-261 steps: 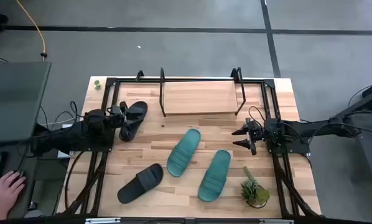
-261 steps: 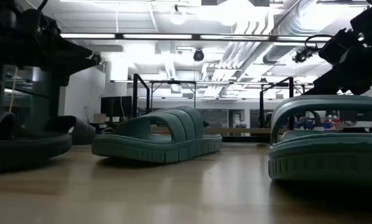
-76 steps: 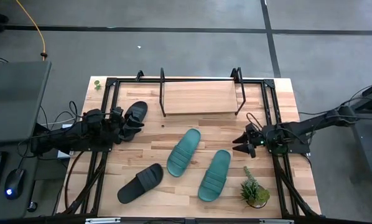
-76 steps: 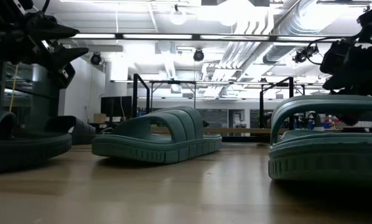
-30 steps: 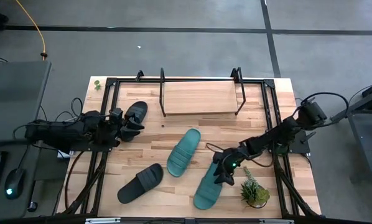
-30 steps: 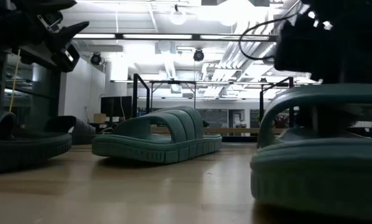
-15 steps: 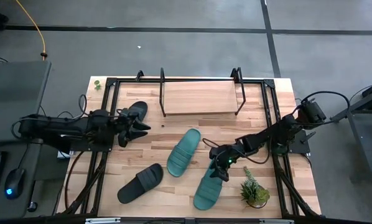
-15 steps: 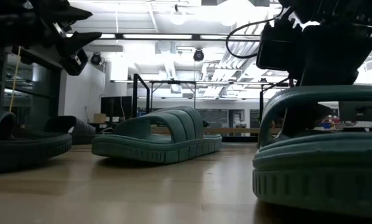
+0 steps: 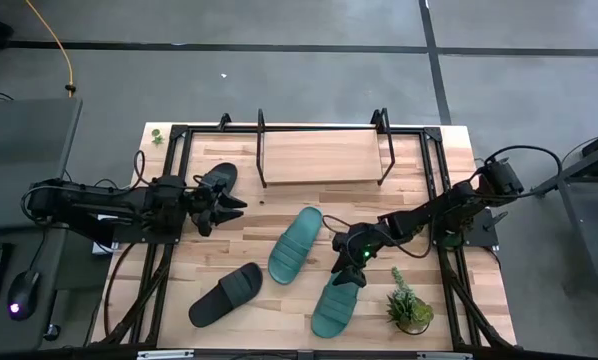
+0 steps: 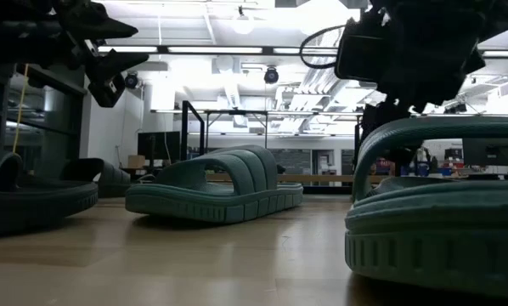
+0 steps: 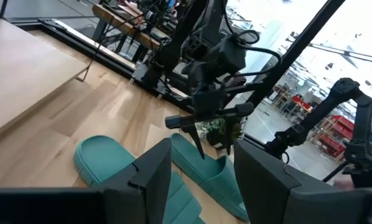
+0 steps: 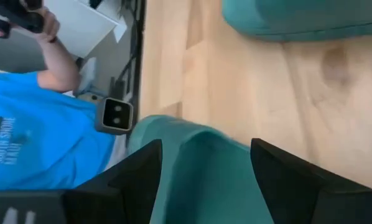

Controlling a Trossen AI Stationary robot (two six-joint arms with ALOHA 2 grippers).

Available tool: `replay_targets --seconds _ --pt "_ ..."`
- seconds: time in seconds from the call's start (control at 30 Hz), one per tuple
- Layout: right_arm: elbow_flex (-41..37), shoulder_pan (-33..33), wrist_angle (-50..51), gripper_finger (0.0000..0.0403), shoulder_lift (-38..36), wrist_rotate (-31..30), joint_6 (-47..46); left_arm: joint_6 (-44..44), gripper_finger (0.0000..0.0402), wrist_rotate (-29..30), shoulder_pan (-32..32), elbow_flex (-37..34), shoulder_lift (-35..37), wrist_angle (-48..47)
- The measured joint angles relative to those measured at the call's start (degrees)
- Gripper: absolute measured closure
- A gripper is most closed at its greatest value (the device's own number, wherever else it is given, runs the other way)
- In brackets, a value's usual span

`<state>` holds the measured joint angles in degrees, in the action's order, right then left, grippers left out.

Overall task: Pick and place slides into the shelf
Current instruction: Put the bottom green slipper on the shelf

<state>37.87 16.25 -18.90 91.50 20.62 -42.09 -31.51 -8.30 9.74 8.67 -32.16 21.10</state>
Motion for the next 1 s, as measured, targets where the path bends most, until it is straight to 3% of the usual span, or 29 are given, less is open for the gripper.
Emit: replay_targets --seconds 1.0 --pt "0.0 11.5 2.2 0.0167 0.0 -12.3 -8.9 -0.2 0.0245 0.0 0.0 0.0 0.0 2.7"
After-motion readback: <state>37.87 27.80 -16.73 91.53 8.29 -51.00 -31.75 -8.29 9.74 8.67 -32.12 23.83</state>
